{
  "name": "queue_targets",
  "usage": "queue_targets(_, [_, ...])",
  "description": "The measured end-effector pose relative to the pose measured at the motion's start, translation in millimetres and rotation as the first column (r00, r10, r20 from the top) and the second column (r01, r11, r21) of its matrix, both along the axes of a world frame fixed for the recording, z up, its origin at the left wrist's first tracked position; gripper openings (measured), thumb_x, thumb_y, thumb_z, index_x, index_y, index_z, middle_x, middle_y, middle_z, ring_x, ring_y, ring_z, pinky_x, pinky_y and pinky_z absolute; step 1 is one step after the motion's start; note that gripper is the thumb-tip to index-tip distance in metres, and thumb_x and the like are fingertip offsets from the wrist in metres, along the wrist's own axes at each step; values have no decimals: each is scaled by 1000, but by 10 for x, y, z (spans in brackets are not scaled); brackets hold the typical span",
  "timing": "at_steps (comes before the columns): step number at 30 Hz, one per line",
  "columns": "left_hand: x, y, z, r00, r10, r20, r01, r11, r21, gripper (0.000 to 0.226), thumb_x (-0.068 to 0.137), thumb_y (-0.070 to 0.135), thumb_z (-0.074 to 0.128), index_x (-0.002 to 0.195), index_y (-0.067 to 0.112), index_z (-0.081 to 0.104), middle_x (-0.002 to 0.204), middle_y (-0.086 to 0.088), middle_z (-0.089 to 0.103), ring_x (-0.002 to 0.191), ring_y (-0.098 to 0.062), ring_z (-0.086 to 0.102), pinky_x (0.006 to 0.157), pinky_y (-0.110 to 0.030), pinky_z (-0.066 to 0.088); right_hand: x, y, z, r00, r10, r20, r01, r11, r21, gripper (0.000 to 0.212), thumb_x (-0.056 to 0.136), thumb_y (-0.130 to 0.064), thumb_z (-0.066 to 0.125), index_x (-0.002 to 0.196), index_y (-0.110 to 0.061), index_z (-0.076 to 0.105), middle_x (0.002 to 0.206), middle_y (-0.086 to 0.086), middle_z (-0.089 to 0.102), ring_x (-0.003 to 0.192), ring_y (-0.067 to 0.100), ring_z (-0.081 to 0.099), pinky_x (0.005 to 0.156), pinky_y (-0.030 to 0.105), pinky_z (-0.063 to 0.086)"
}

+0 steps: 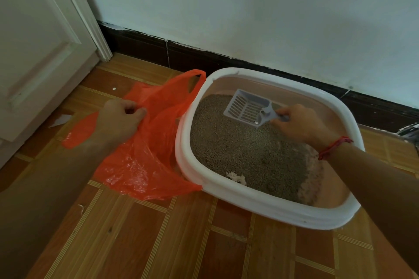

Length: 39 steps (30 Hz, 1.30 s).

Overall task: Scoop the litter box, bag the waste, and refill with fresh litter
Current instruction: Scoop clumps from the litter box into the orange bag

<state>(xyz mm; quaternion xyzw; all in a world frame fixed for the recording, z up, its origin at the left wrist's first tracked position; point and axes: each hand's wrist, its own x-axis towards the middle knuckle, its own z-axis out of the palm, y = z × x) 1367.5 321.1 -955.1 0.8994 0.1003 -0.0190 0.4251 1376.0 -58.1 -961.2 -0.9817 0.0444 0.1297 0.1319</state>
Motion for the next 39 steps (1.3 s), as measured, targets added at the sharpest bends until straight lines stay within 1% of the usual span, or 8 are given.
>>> queue_targets(4, [6,-27,-34,1000,-10,-2,10,1000,-2,19,95,17,62,78,12,71,70,-11,68,54,-21,58,57,-30,51,-3,-112,54,1000,-23,-7,23,999,-38,26,98,-33,50,118,-28,67,76,-5,63,60,9,60,51,20,42])
queue_targets(6, [16,-49,-57,1000,-14,4,14,1000,1,18,95,17,62,82,10,73,73,-13,70,57,-26,62,60,-36,55,-4,-230,87,999,-51,2,51,994,-100,26,98,-30,52,118,-24,67,77,-3,65,64,12,62,60,24,50])
queue_targets(9, [37,-96,-90,1000,-27,15,27,1000,11,19,95,19,61,83,8,72,76,-16,71,68,-37,68,69,-49,60,-36,-447,135,994,-110,5,109,975,-194,24,96,-31,56,109,-17,69,76,-3,61,64,9,56,67,27,47])
queue_targets(18, [108,-191,-176,1000,-12,6,12,1000,-1,13,95,21,61,87,19,71,80,-10,71,73,-33,69,73,-46,59,-136,-686,204,984,-122,-132,50,890,-453,32,93,-48,50,104,-21,65,76,-3,60,74,17,60,77,35,56])
queue_targets(23, [115,-166,-255,1000,-14,-7,14,1000,4,16,95,21,61,92,12,73,76,-10,70,69,-33,67,69,-44,58,-115,-642,138,977,-129,-173,36,888,-459,33,91,-48,55,101,-19,66,83,-1,65,80,18,64,83,40,56])
queue_targets(28, [133,-117,-343,1000,-1,4,1,1000,-1,15,95,22,62,90,14,74,75,-7,70,65,-29,65,61,-33,52,-39,-543,-6,981,-91,-170,14,912,-409,29,90,-49,58,88,-20,61,71,-4,58,73,15,61,77,32,56])
queue_targets(31, [140,-86,-375,1000,-9,2,9,1000,-6,15,95,22,62,88,15,73,73,-9,69,62,-30,64,58,-29,47,24,-502,-146,984,-98,-151,37,932,-361,36,90,-52,56,96,-18,66,73,-2,62,71,14,63,77,36,58])
queue_targets(39, [176,-62,-405,1000,4,4,-4,999,36,19,95,25,62,83,15,73,69,-7,67,59,-27,61,57,-29,45,97,-415,-446,981,-160,-112,136,972,-192,54,86,-67,49,84,-18,73,67,2,66,63,15,64,54,27,54])
